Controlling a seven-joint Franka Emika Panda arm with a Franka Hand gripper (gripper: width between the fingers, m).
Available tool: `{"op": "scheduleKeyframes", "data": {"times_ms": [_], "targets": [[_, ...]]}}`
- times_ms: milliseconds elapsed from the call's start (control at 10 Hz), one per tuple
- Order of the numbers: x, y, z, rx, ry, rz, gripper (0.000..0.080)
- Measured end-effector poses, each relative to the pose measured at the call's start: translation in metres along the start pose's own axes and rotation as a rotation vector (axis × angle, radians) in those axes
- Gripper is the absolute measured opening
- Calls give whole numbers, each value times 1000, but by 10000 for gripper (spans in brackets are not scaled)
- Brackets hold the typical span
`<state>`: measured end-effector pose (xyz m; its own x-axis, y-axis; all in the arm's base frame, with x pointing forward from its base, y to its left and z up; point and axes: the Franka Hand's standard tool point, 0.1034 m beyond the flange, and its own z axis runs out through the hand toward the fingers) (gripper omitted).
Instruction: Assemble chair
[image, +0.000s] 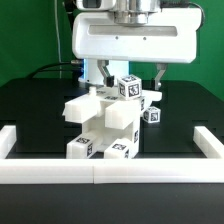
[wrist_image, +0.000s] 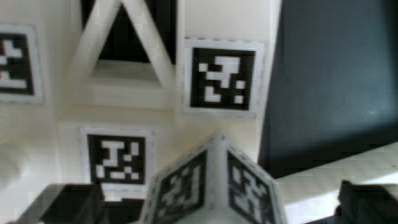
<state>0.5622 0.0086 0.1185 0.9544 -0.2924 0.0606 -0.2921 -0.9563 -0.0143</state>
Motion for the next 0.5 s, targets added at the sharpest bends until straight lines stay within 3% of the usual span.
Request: {"op": "scheduleKeyframes", "data": {"times_ms": [500], "targets": [[3,4,-1,-2,2,-354,649]]}}
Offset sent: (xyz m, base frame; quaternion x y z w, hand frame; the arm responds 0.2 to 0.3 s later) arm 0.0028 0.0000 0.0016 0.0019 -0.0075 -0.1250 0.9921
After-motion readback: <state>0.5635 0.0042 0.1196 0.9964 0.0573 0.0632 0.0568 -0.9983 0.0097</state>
